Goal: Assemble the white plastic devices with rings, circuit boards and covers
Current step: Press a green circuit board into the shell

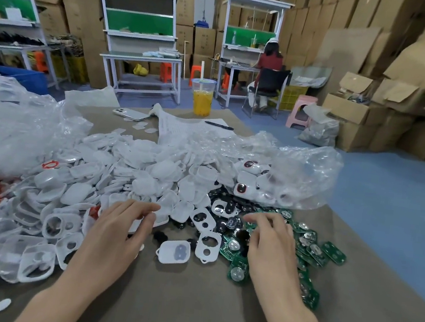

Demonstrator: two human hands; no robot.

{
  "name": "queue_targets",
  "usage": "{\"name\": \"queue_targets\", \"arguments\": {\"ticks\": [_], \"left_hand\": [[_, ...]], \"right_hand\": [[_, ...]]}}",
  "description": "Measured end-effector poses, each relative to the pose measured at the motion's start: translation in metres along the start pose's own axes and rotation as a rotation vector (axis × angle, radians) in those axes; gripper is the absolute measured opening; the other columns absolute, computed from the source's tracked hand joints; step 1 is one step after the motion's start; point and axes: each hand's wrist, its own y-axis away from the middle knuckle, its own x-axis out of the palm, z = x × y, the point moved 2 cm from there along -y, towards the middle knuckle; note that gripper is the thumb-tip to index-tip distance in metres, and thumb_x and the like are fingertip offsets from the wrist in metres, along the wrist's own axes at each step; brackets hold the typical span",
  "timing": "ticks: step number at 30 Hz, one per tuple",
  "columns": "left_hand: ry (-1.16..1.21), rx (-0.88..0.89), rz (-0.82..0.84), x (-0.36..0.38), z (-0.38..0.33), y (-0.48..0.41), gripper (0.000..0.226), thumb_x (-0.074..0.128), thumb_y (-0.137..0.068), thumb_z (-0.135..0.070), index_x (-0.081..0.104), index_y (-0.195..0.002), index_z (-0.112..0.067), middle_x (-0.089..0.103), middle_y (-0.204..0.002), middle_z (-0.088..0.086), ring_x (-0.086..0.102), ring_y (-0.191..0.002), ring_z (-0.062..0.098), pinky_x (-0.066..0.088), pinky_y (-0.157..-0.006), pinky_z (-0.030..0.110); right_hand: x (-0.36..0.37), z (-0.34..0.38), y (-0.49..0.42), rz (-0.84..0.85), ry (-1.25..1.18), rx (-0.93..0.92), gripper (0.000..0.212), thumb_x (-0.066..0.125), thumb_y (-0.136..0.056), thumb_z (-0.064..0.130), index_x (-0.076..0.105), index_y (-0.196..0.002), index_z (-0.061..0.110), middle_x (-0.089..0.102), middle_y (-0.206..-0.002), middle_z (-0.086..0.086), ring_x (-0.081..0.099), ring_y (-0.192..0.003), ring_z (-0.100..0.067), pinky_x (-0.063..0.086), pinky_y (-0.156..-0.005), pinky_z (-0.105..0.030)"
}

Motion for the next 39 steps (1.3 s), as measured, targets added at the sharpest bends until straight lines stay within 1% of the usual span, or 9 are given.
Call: {"name": "queue_targets", "arguments": {"ticks": [4,7,10,12,17,21,29,33,39], "left_hand": [[0.06,0.021,-0.027,0.0,-0.001,-0.001,0.026,0.045,-0.099,-0.041,0.066,-0.114,-0.037,0.06,-0.106,-0.034,0.049,-0.114,-0.008,0.036,-0.096,0.02],[0.052,0.023,-0.049,0.001,-0.001,0.0,0.02,0.051,-0.101,-0.032,0.067,-0.113,-0.036,0.06,-0.107,-0.033,0.047,-0.114,-0.01,0.03,-0.098,0.009],[0.054,0.031,-0.053,-0.001,-0.004,0.0,0.023,0.045,-0.099,-0.04,0.063,-0.112,-0.041,0.061,-0.108,-0.031,0.048,-0.115,-0.008,0.03,-0.098,0.009],[0.088,0.032,-0.068,-0.004,-0.008,0.0,0.024,0.042,-0.098,-0.047,0.061,-0.112,-0.046,0.061,-0.109,-0.032,0.052,-0.116,-0.002,0.034,-0.097,0.013],[0.169,0.076,-0.088,-0.005,-0.021,0.005,0.016,0.053,-0.098,-0.053,0.058,-0.113,-0.049,0.062,-0.105,-0.026,0.057,-0.109,0.0,0.044,-0.084,0.017],[0.174,0.131,-0.07,-0.004,-0.028,0.006,0.03,0.059,-0.089,-0.058,0.058,-0.116,-0.045,0.06,-0.102,-0.025,0.059,-0.103,-0.002,0.039,-0.088,0.007],[0.231,0.062,-0.158,0.004,-0.034,0.002,0.014,0.061,-0.089,-0.043,0.052,-0.094,-0.051,0.062,-0.092,-0.03,0.06,-0.09,-0.009,0.038,-0.077,0.001],[0.52,-0.185,-0.184,0.003,-0.03,-0.003,0.001,0.066,-0.087,-0.041,0.066,-0.086,-0.041,0.071,-0.083,-0.018,0.066,-0.081,0.0,0.044,-0.071,0.005],[0.813,-0.353,-0.072,-0.007,-0.029,-0.007,0.015,0.067,-0.093,-0.026,0.077,-0.088,-0.036,0.075,-0.079,-0.008,0.069,-0.075,0.003,0.051,-0.07,0.011]], "right_hand": [[-0.005,0.005,-0.003,-0.101,-0.074,-0.039,0.038,0.05,-0.098,0.003,0.065,-0.123,0.027,0.056,-0.123,0.005,0.044,-0.115,-0.017,0.039,-0.102,-0.036],[-0.01,0.009,-0.009,-0.214,-0.089,-0.08,0.039,0.05,-0.097,0.002,0.066,-0.121,0.028,0.058,-0.12,0.005,0.047,-0.116,-0.019,0.039,-0.108,-0.044],[-0.011,0.017,-0.018,-0.238,-0.308,-0.116,0.036,0.05,-0.1,0.011,0.065,-0.113,0.041,0.052,-0.112,0.018,0.054,-0.099,-0.01,0.046,-0.086,-0.028],[-0.008,0.03,-0.024,-0.151,-0.619,-0.102,0.033,0.054,-0.101,0.017,0.065,-0.108,0.047,0.056,-0.11,0.021,0.059,-0.088,-0.006,0.044,-0.073,-0.014],[0.017,0.081,-0.042,0.3,-1.285,-0.056,0.03,0.062,-0.098,0.013,0.075,-0.101,0.04,0.068,-0.101,0.012,0.064,-0.098,-0.012,0.052,-0.101,-0.033],[0.031,0.095,-0.042,0.523,-1.587,-0.011,0.023,0.07,-0.085,0.018,0.077,-0.106,0.026,0.05,-0.088,-0.002,0.057,-0.092,-0.015,0.053,-0.094,-0.025],[0.046,0.101,-0.025,0.639,-1.492,-0.029,0.03,0.08,-0.081,0.027,0.073,-0.11,0.029,0.055,-0.089,0.002,0.058,-0.093,-0.024,0.051,-0.089,-0.048],[0.049,0.096,-0.029,0.645,-1.483,-0.028,0.027,0.075,-0.083,0.024,0.074,-0.11,0.028,0.064,-0.094,0.003,0.066,-0.095,-0.018,0.053,-0.094,-0.034],[0.05,0.087,-0.034,0.676,-1.421,0.023,0.027,0.072,-0.084,0.013,0.077,-0.107,0.025,0.074,-0.1,0.001,0.072,-0.095,-0.018,0.056,-0.087,-0.026]]}}
